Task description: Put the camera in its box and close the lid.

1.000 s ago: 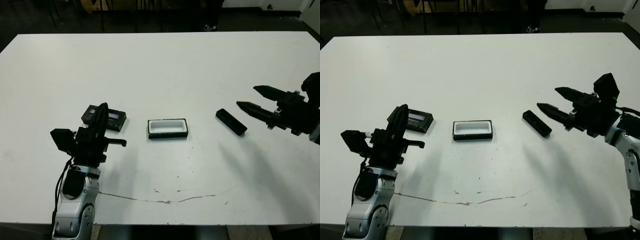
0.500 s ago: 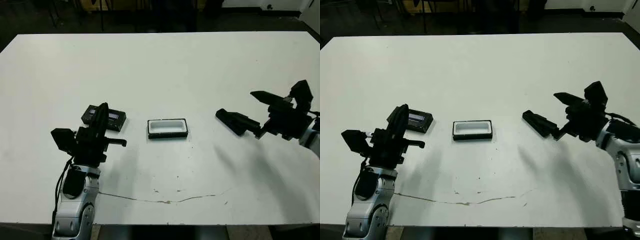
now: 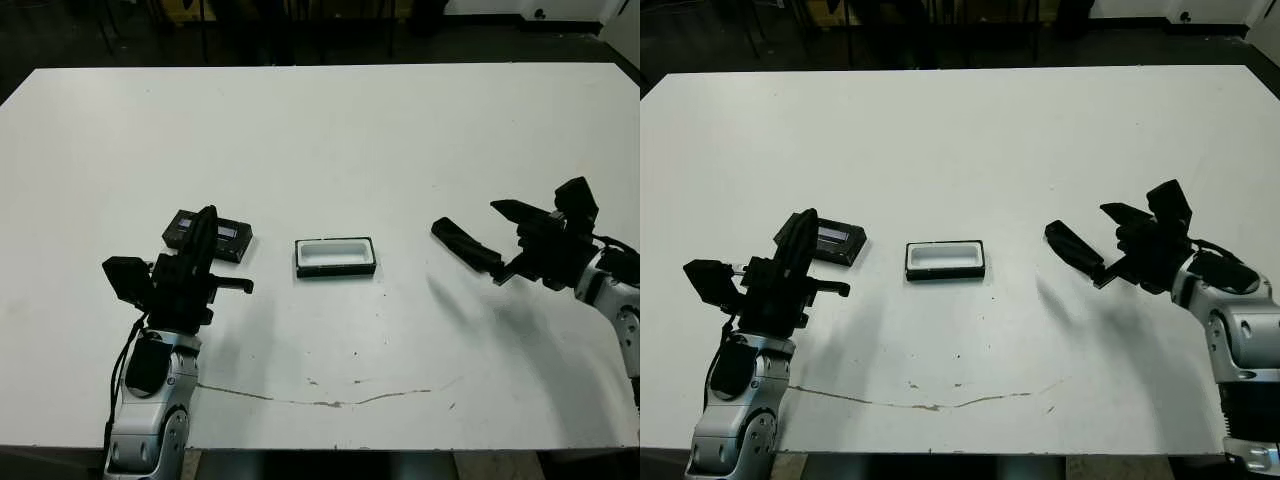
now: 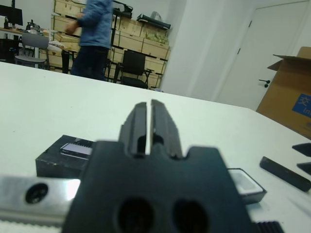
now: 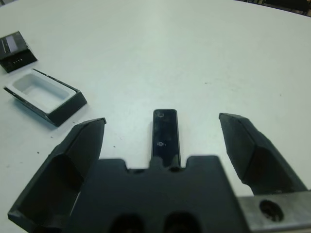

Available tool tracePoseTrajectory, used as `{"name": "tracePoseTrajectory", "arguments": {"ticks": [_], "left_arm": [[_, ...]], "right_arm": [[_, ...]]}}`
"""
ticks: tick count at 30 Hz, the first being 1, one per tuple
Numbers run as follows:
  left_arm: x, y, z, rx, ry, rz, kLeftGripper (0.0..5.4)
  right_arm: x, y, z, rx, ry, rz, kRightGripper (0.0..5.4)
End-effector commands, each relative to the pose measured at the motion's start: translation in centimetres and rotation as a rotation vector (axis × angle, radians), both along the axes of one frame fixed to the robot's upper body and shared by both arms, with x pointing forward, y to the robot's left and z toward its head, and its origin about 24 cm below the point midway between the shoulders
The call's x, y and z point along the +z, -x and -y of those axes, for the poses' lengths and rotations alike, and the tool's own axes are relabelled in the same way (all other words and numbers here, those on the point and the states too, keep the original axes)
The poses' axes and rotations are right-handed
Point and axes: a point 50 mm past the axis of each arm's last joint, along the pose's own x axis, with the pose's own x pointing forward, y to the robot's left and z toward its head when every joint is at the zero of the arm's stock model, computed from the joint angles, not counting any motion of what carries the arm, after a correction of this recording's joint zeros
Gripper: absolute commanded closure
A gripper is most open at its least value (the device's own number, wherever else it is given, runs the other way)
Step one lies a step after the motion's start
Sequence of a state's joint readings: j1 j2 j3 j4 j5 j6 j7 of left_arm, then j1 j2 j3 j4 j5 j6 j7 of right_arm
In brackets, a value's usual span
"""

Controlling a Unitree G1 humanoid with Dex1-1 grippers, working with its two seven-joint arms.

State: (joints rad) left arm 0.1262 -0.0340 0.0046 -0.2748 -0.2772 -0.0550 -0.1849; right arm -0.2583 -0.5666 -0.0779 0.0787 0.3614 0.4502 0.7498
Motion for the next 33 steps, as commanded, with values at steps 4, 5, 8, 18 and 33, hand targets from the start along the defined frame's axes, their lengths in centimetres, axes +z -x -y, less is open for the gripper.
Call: {"name": "tracePoseTrajectory", "arguments": {"ticks": [4, 5, 8, 18, 33], "left_arm": [[-0.8, 0.3, -0.4, 0.012, -0.01, -0.044, 5.4], [-0.8, 0.3, -0.4, 0.012, -0.015, -0.043, 5.4], [-0.8, 0.4, -0.4, 0.008, -0.009, -0.04, 5.4], [-0.9, 0.5, -0.4, 0.006, -0.014, -0.046, 5.4], [-0.9, 0.5, -0.4, 0.003, -0.015, -0.04, 5.4]], "right_arm": [[-2.1, 0.9, 0.3, -0.029, 0.006, -0.074, 0.02], [-2.3, 0.9, 0.3, -0.034, -0.001, -0.081, 0.02], [-2.8, 1.1, 0.5, -0.042, 0.0, -0.089, 0.02], [-4.1, 1.5, 0.6, -0.07, 0.026, -0.107, 0.02], [-4.9, 2.1, -0.1, -0.194, 0.046, -0.089, 0.12]]}}
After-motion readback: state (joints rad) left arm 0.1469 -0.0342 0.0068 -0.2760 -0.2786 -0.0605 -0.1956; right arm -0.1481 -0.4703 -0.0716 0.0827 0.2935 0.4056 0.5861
